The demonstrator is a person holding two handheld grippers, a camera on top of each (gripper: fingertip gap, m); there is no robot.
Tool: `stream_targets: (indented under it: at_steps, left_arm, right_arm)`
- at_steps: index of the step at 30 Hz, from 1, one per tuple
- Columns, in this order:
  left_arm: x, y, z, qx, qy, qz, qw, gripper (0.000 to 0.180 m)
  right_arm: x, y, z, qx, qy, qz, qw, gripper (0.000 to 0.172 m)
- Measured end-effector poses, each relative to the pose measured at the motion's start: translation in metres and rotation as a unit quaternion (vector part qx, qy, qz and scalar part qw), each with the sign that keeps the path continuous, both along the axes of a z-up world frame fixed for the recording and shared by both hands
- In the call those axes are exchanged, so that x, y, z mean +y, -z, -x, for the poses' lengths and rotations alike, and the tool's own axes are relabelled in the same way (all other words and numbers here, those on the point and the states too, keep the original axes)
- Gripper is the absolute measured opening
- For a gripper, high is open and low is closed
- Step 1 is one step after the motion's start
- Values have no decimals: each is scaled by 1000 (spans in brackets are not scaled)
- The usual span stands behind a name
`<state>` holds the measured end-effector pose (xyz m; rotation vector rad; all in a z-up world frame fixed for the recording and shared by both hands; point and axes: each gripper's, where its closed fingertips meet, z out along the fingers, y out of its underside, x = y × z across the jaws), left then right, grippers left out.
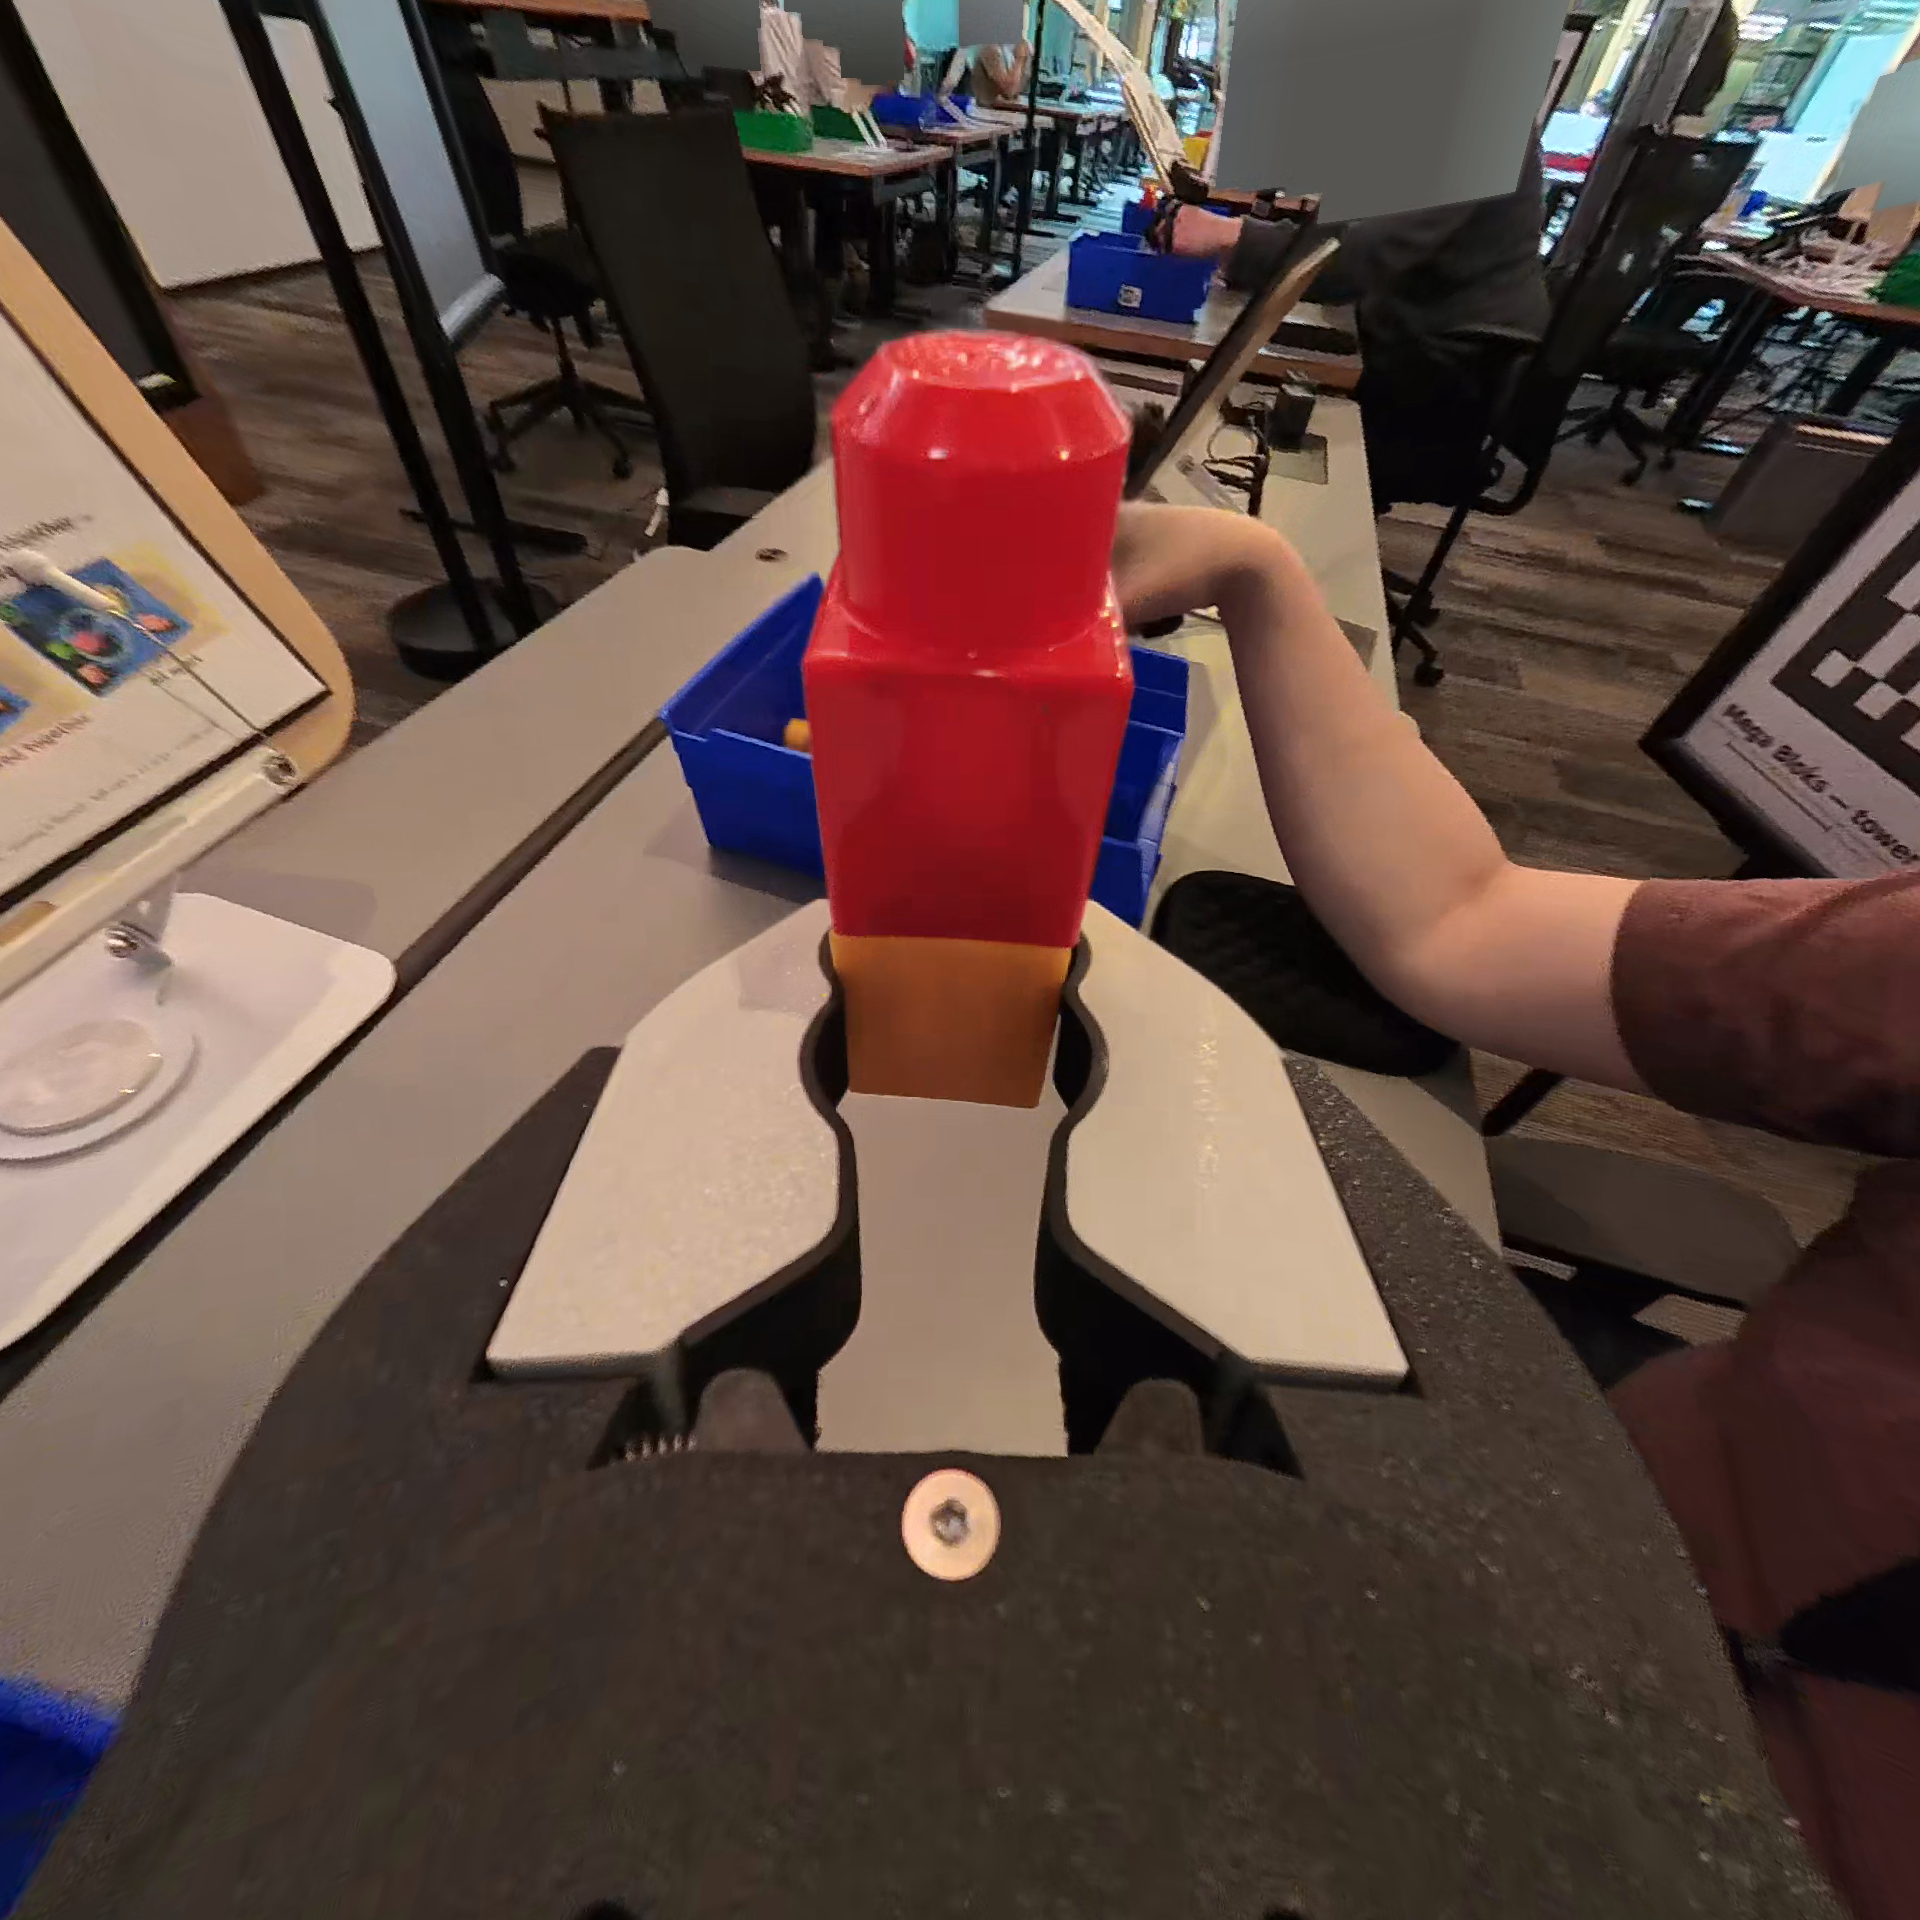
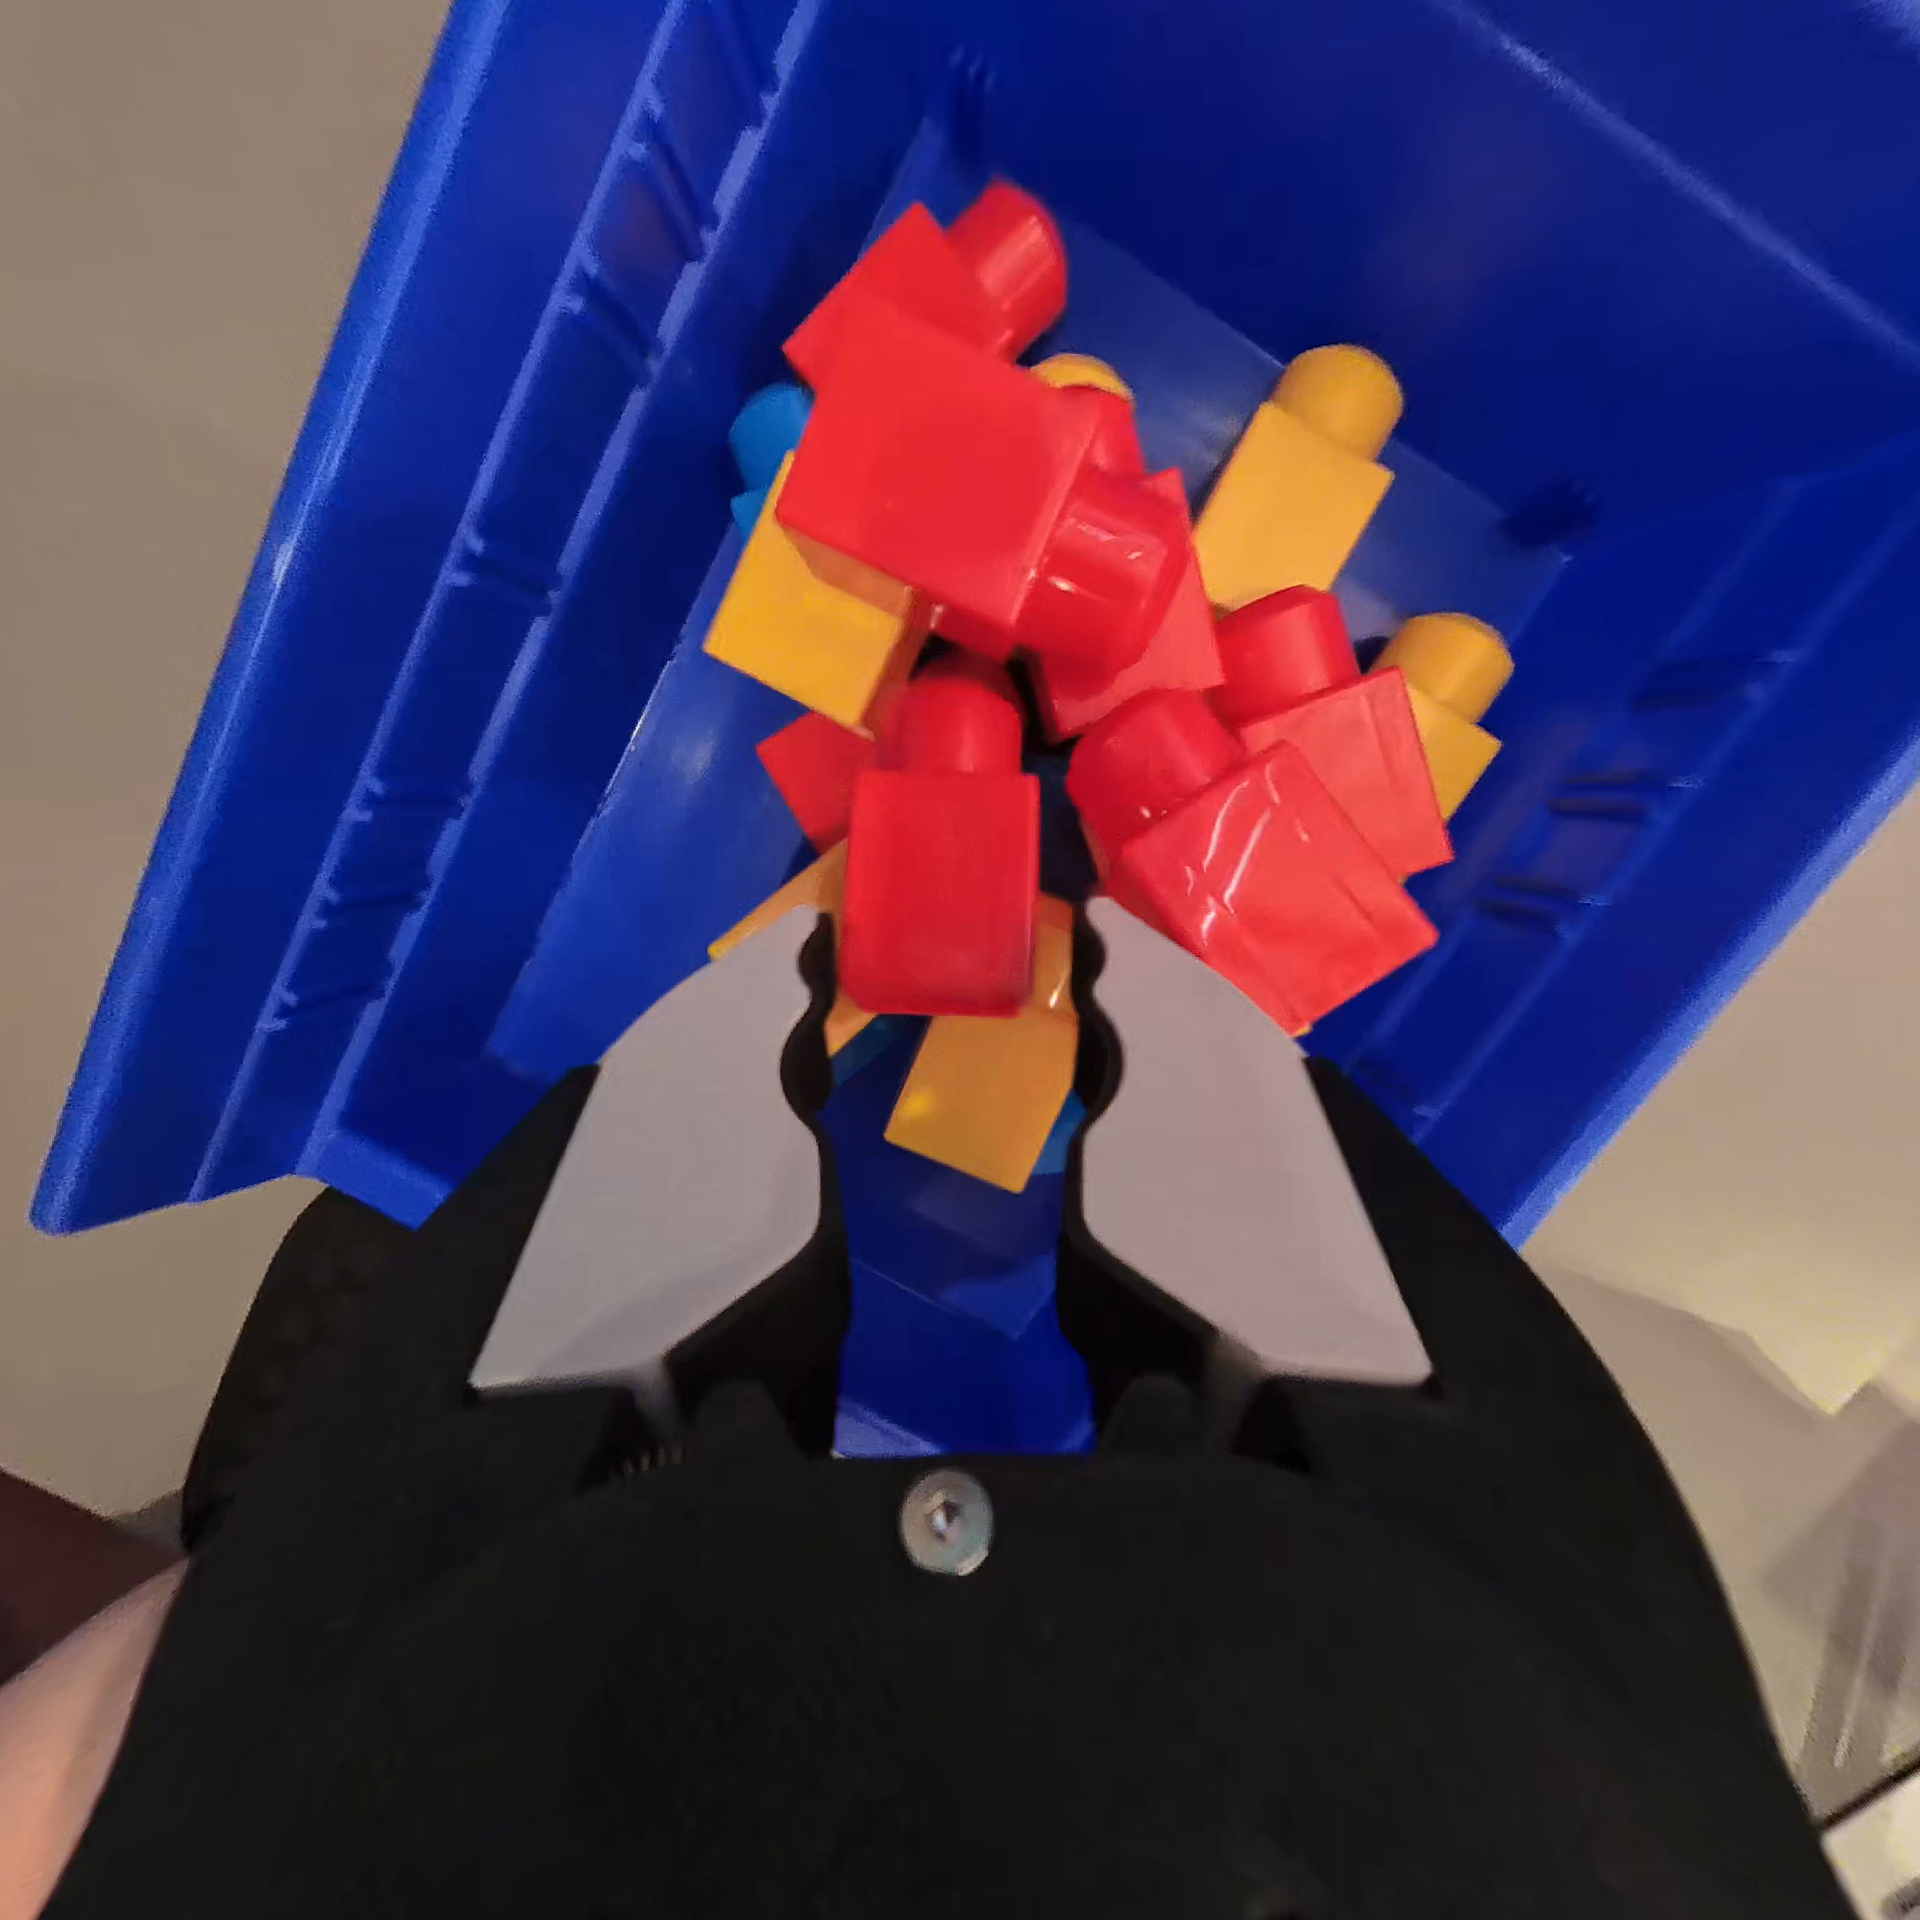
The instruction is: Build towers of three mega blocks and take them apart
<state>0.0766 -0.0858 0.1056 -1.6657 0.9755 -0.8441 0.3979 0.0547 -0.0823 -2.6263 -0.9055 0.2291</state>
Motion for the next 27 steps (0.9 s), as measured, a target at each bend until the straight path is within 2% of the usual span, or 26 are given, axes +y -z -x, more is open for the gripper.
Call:
stream_targets:
  at_steps: [2, 4, 5, 7, 9, 10, 11, 12, 15, 17, 24, 27]
  left_arm:
    - [-1, 7, -8, 2, 18, 16, 1000, 36]
    - [-3, 15, -18, 7, 38, 28, 999, 36]
    - [-4, 20, -23, 14, 49, 33, 998, 36]
    - [-4, 31, -31, 35, 58, 40, 997, 36]
    - [-4, 42, -37, 58, 62, 45, 995, 36]
    - [-4, 45, -39, 61, 64, 48, 995, 36]
    - [-5, 46, -41, 62, 67, 53, 994, 36]
    - [-6, 48, -43, 62, 71, 57, 994, 36]
    - [-9, 51, -46, 66, 78, 64, 993, 36]
    - [-10, 52, -47, 65, 82, 67, 992, 36]
    - [-8, 49, -45, 29, 87, 118, 989, 36]
    - [-14, 71, -44, 79, 103, 156, 979, 36]
  right_arm:
    - [7, -24, 9, 11, 0, -53, 999, 51]
    - [11, -70, 42, 58, -41, -153, 986, 64]
    - [5, -99, 72, 110, -83, -201, 970, 69]
    - [-30, -153, 141, 247, -182, -252, 918, 68]
    - [-79, -195, 202, 381, -273, -247, 848, 66]
    - [-100, -207, 226, 430, -307, -231, 817, 66]
    - [-117, -212, 246, 458, -331, -211, 797, 66]
    - [-127, -209, 262, 467, -347, -193, 790, 66]
    - [-140, -187, 294, 453, -381, -160, 790, 65]
    - [-145, -182, 301, 461, -405, -147, 776, 36]
    - [-136, -190, 305, 516, -367, -121, 764, 35]
    - [-121, -218, 287, 587, -314, -131, 735, 35]
